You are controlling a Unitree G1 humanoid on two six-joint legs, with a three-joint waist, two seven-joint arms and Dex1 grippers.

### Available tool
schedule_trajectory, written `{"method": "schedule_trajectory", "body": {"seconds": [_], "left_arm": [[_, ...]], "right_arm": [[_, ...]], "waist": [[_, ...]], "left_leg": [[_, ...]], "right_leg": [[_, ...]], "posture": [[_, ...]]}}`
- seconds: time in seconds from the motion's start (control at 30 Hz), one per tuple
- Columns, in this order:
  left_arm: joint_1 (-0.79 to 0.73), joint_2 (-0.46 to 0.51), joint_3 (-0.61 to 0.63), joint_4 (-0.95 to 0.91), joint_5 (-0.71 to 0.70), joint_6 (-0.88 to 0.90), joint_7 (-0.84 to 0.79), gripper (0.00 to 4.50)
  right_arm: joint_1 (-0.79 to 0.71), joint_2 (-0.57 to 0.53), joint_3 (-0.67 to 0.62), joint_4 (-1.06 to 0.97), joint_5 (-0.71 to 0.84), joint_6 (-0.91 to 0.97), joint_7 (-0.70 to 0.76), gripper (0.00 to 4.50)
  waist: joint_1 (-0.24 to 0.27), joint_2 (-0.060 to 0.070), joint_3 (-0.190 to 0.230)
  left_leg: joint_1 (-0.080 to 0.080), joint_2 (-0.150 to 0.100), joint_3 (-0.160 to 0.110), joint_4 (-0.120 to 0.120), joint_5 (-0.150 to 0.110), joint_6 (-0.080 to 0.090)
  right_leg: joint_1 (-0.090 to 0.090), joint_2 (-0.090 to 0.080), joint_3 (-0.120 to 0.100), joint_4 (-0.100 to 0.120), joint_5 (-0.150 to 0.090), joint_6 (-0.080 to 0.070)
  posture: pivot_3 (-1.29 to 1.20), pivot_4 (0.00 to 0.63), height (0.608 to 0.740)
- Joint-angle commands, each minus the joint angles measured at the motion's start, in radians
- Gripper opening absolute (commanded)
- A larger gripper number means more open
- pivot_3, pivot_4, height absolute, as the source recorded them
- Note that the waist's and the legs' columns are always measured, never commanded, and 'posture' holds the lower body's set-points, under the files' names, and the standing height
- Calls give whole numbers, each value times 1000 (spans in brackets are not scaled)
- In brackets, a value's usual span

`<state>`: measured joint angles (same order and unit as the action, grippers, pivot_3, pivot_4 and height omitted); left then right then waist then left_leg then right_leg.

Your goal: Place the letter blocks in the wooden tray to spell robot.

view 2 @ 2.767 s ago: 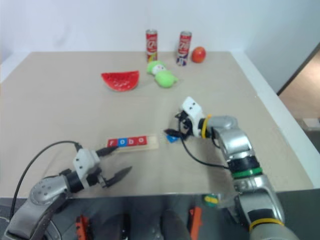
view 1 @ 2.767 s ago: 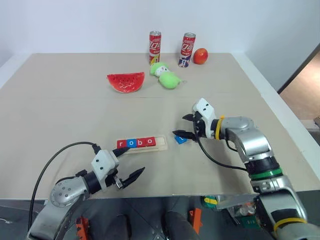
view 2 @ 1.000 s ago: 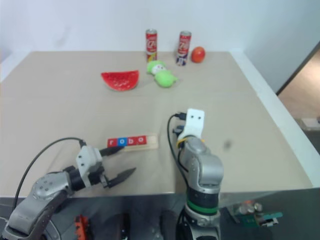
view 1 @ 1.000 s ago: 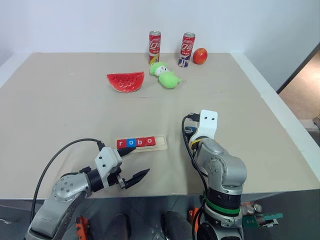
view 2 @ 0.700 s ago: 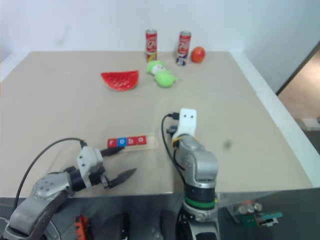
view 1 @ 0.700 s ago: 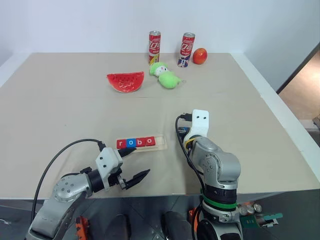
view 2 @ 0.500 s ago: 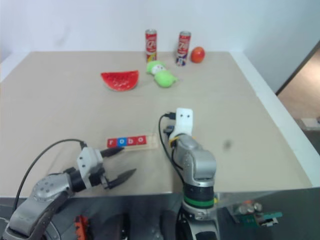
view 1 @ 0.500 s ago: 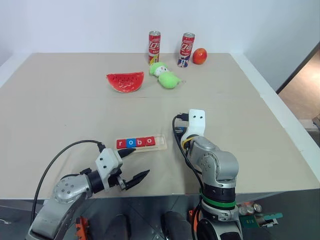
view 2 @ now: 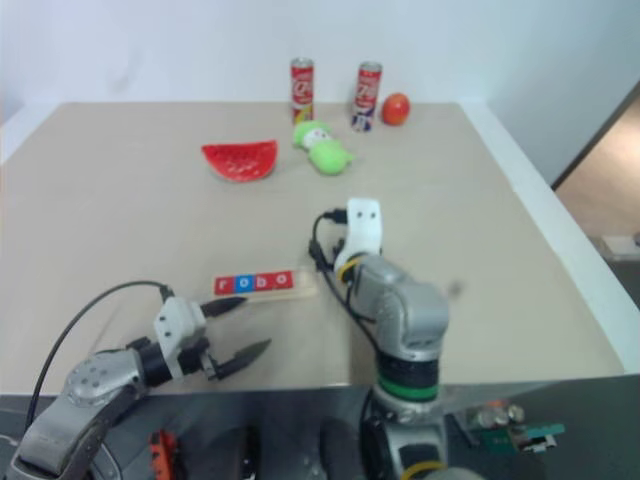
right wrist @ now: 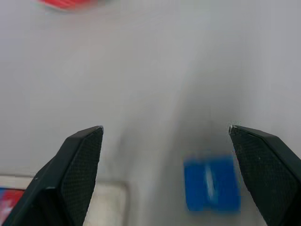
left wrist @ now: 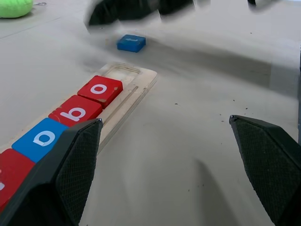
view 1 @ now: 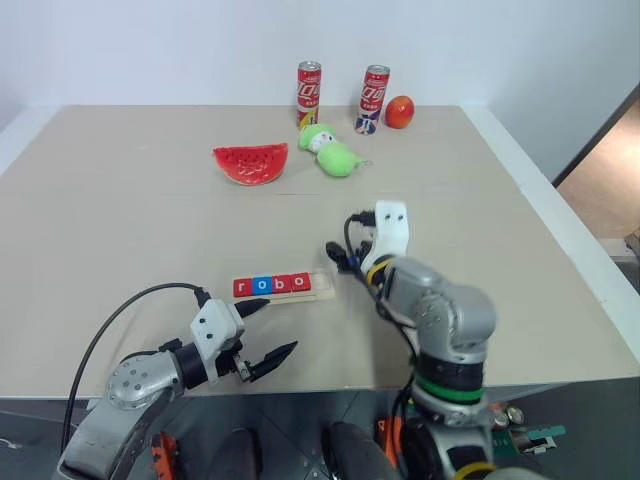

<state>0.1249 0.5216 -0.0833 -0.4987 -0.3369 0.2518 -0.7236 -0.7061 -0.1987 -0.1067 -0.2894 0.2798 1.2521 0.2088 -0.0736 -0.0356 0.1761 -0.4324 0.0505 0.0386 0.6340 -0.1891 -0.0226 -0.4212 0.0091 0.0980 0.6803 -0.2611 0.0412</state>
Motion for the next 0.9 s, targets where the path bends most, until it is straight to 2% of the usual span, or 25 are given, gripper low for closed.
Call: {"method": "schedule_trajectory", "body": {"seconds": [0.03,0.1,0.17,0.23,0.37,0.47,0.57,0.73,0.77,0.9], "left_arm": [[-6,-2,-1,-1,11,-38,-7,4500],[-11,-2,-4,6,16,-47,-10,4500],[-13,-3,-7,9,20,-53,-12,4500],[-13,-3,-7,10,22,-58,-14,4500],[-9,-1,-4,9,26,-60,-8,4500],[-6,2,-2,3,27,-59,-6,4500],[1,3,1,-4,30,-59,-1,4500],[13,5,9,-17,29,-54,10,4500],[13,4,10,-19,29,-53,12,4500],[-2,-6,18,-25,4,-47,15,4500]], "right_arm": [[-32,-199,67,155,44,-212,317,4473],[-32,-316,158,300,10,-430,542,4473],[-42,-382,234,458,-32,-649,733,4473],[-65,-407,282,597,-70,-854,871,4473],[-162,-376,309,864,-84,-1140,1093,4473],[-247,-338,319,1076,-138,-1329,1131,4473],[-290,-316,325,1217,-181,-1435,1135,4473],[-292,-288,334,1328,-232,-1514,1122,4473],[-289,-287,335,1340,-239,-1525,1125,4235],[-274,-284,307,1360,-233,-1516,1122,4235]], "waist": [[0,-1,0],[-2,-1,0],[-6,0,0],[-8,0,0],[-9,2,2],[-10,2,2],[-9,2,2],[-3,2,2],[-3,2,2],[-3,2,2]], "left_leg": [[0,-1,0,0,0,0],[1,0,1,0,-1,2],[1,0,1,-1,-2,3],[2,2,2,-2,-2,3],[2,3,1,-3,-2,3],[3,3,2,-1,-2,3],[4,3,2,0,-1,3],[5,1,2,0,-1,3],[5,1,2,0,-1,2],[5,1,2,0,-1,2]], "right_leg": [[0,-1,0,-1,0,0],[1,0,0,-2,-1,0],[1,1,1,-2,-1,0],[1,3,2,-2,-1,-1],[0,4,2,0,-1,-2],[1,4,2,0,0,-2],[3,4,2,0,1,-2],[5,1,2,0,4,-7],[5,1,3,0,4,-7],[5,1,3,0,4,-7]], "posture": [[0,150,740],[0,150,740],[0,150,740],[0,150,740],[0,150,740],[0,150,740],[0,150,740],[0,150,740],[0,150,740],[0,150,740]]}}
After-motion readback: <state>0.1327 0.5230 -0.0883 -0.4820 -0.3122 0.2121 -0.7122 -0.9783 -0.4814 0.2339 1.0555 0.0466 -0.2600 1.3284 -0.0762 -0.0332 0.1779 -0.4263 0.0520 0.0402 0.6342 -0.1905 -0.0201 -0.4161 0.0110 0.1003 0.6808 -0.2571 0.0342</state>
